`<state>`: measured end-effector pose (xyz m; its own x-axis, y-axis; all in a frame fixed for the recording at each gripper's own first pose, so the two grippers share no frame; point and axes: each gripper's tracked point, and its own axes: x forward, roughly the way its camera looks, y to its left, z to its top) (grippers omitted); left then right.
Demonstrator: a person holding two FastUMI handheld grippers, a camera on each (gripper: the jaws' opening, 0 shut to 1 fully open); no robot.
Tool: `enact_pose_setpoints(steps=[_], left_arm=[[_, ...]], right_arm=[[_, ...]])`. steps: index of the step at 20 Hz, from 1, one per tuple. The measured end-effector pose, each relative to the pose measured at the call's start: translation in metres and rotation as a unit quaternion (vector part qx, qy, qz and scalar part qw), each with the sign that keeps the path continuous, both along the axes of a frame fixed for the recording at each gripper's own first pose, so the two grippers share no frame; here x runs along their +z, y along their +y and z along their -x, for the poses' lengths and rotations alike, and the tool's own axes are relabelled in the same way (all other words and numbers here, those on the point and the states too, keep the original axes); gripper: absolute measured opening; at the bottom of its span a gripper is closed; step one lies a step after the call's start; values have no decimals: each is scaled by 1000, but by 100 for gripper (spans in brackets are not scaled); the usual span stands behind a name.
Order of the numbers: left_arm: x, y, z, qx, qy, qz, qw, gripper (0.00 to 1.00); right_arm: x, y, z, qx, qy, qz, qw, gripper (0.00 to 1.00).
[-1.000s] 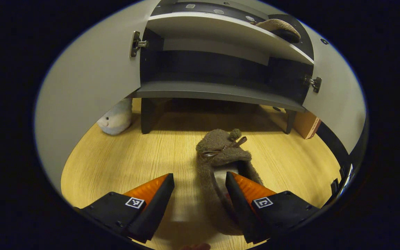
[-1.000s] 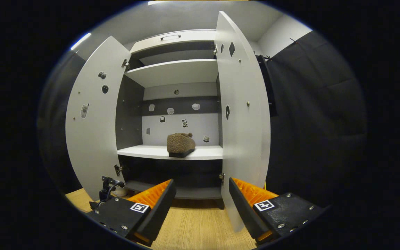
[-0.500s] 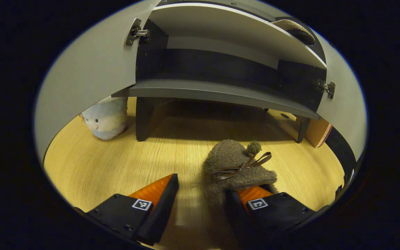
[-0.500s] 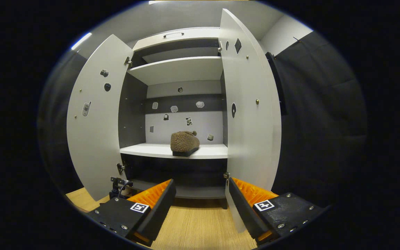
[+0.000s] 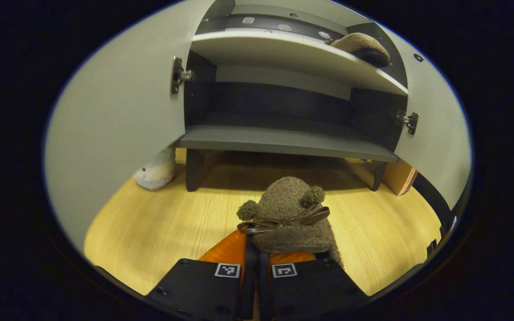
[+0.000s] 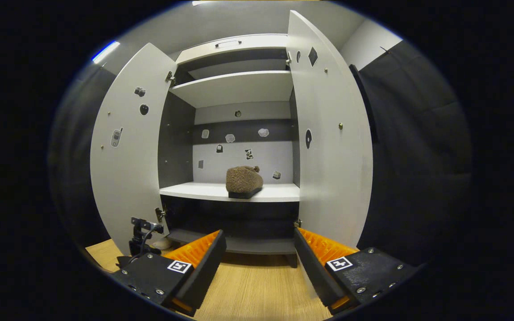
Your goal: Grab one shoe with the right hand and put it into the shoe cabinet, grab the other shoe with the left hand and put it into the shoe cabinet; then close the right door with the right hand and the left door with the left hand.
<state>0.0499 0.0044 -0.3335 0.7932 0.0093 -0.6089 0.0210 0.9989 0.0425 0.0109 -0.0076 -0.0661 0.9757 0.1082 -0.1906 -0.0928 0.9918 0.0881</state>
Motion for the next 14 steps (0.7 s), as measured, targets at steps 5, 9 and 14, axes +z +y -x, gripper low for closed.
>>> enact_pose_setpoints(steps=[5, 9, 14], left_arm=[[115, -12, 33, 10, -52, 2, 999, 11], [217, -20, 6, 20, -112, 35, 993, 11], [333, -32, -92, 6, -175, 58, 983, 11]], right_arm=[[-2, 8, -2, 9, 0, -7, 1000, 94], [0, 13, 0, 14, -1, -12, 1000, 94], [8, 5, 6, 8, -10, -6, 1000, 94]])
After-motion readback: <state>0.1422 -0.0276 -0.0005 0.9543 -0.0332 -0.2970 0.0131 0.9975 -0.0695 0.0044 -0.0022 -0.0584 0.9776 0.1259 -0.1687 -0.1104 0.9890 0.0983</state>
